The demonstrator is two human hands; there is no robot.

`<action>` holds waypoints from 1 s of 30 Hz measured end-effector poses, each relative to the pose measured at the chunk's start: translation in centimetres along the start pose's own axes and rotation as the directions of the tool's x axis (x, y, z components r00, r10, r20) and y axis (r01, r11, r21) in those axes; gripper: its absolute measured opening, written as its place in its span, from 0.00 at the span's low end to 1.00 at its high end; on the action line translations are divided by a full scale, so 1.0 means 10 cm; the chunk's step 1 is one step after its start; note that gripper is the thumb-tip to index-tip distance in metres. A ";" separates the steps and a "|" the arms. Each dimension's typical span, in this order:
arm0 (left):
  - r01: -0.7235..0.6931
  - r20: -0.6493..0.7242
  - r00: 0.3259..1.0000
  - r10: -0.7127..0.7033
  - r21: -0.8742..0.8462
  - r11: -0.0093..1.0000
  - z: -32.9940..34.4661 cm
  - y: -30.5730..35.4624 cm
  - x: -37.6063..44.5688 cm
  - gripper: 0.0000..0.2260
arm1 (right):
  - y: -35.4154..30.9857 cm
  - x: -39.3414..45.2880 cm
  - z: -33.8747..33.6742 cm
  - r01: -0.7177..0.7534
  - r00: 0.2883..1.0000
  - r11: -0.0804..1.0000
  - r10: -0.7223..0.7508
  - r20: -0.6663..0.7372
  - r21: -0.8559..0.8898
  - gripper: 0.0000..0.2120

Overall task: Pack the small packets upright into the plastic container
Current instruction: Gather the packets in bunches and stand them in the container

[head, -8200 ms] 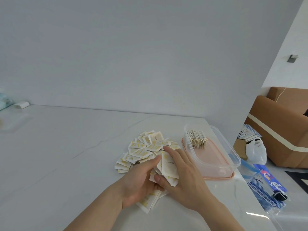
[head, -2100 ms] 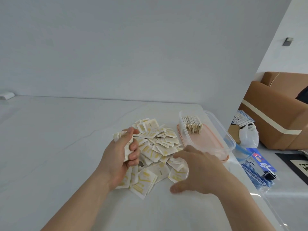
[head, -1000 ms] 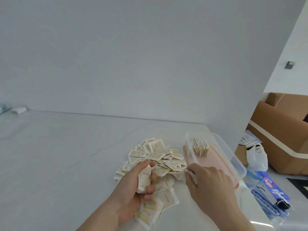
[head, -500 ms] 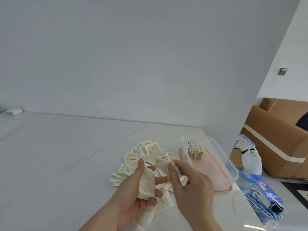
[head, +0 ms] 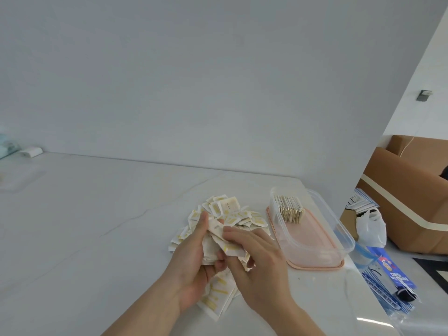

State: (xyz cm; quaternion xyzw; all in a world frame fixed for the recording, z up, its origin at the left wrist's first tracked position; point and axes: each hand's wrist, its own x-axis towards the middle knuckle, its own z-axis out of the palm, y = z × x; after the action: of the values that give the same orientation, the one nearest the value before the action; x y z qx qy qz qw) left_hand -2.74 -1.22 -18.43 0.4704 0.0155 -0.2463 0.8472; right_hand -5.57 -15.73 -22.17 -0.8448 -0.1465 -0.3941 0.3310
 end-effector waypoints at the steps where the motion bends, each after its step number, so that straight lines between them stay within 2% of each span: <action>1: -0.004 -0.013 1.000 0.004 -0.008 1.000 -0.01 0.01 0.00 0.26 | 0.00 0.00 0.00 0.033 0.999 0.999 -0.033 0.000 -0.009 0.15; 5: -0.007 -0.008 1.000 0.007 0.023 1.000 -0.01 -0.01 0.01 0.31 | -0.01 0.01 0.02 0.153 0.985 0.985 -0.159 -0.073 -0.083 0.12; 9: -0.032 0.057 0.998 0.027 0.096 0.995 -0.01 -0.08 0.02 0.34 | 0.00 0.04 -0.04 0.168 0.978 0.969 -0.187 -0.093 -0.181 0.13; 12: -0.027 0.079 0.997 0.022 0.066 0.997 -0.02 -0.08 0.02 0.30 | 0.00 0.07 -0.08 0.183 0.975 0.962 -0.203 -0.085 -0.201 0.14; 16: 0.026 0.041 0.999 -0.026 0.007 1.000 -0.02 -0.07 0.03 0.27 | -0.04 0.07 -0.11 0.199 0.978 0.972 -0.205 -0.037 -0.127 0.15; 19: 0.017 0.021 1.000 -0.018 0.044 0.999 -0.04 -0.06 0.03 0.27 | -0.06 0.08 -0.17 0.190 0.981 0.977 -0.192 -0.005 -0.092 0.17; 23: 0.022 0.056 0.998 -0.027 0.091 0.996 0.00 -0.05 -0.01 0.23 | 0.03 0.08 -0.19 0.226 0.967 0.960 -0.241 -0.081 -0.167 0.05; 26: 0.050 0.104 0.993 -0.057 0.072 0.996 0.04 -0.03 -0.05 0.18 | 0.01 0.10 -0.18 0.235 0.951 0.949 -0.270 -0.153 -0.212 0.06; 30: 0.031 0.034 0.999 -0.029 -0.055 0.998 0.01 0.03 -0.03 0.13 | -0.03 0.11 -0.23 0.242 0.937 0.957 -0.272 -0.217 -0.157 0.02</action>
State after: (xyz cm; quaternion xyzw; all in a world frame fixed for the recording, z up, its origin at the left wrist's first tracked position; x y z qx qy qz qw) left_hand -2.88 -1.06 -18.08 0.4421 0.0154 -0.2663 0.8564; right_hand -6.33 -17.07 -20.06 -0.7849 -0.1899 -0.5402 0.2367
